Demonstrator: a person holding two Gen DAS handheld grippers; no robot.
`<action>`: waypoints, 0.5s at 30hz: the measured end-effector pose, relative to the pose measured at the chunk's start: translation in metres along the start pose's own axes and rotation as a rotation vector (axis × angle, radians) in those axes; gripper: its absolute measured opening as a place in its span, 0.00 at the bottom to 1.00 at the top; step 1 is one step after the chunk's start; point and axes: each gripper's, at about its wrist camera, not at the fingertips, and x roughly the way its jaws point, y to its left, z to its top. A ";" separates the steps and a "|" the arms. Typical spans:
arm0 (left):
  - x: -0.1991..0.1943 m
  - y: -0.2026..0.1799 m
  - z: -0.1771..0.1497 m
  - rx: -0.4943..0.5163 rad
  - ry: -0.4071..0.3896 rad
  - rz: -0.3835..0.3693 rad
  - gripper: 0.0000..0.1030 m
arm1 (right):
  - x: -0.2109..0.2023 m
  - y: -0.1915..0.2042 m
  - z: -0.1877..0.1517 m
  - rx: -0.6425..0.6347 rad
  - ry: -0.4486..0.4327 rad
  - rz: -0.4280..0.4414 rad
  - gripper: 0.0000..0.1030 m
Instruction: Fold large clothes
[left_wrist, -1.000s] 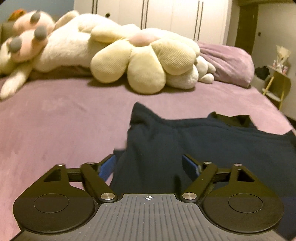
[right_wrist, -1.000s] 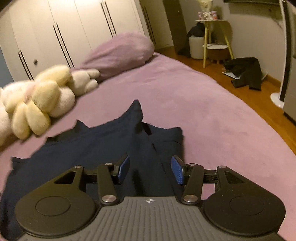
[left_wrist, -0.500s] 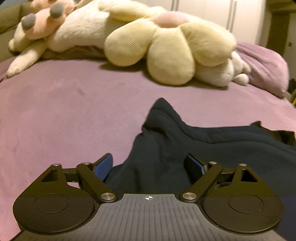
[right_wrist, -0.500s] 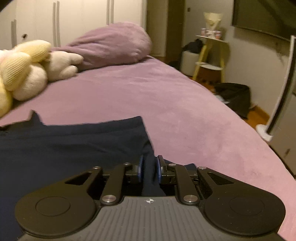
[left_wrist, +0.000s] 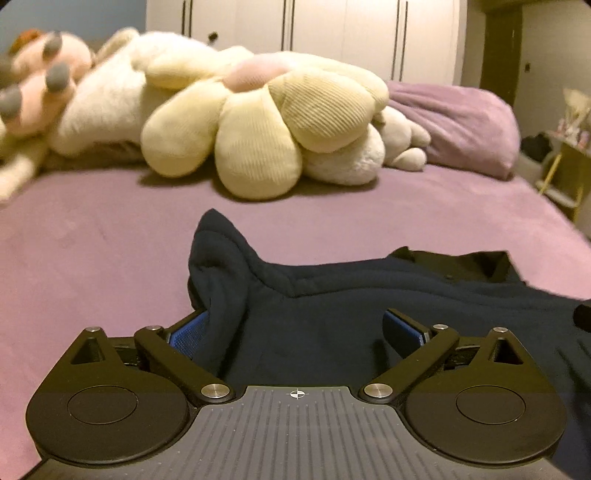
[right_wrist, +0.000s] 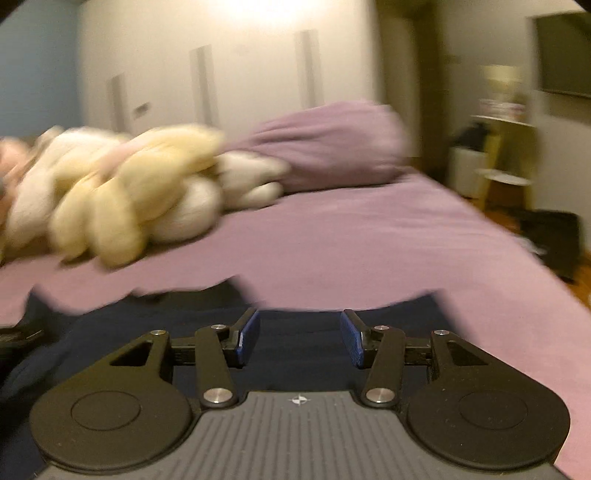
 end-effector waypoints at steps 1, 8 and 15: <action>-0.003 -0.002 -0.001 0.003 -0.020 0.011 0.98 | 0.007 0.013 -0.004 -0.039 0.010 0.027 0.40; -0.017 -0.002 -0.001 0.079 -0.172 0.054 0.98 | 0.052 0.008 -0.028 0.003 0.140 0.004 0.06; 0.019 0.015 -0.006 0.074 -0.073 0.042 0.98 | 0.042 -0.052 -0.019 0.069 0.117 -0.155 0.04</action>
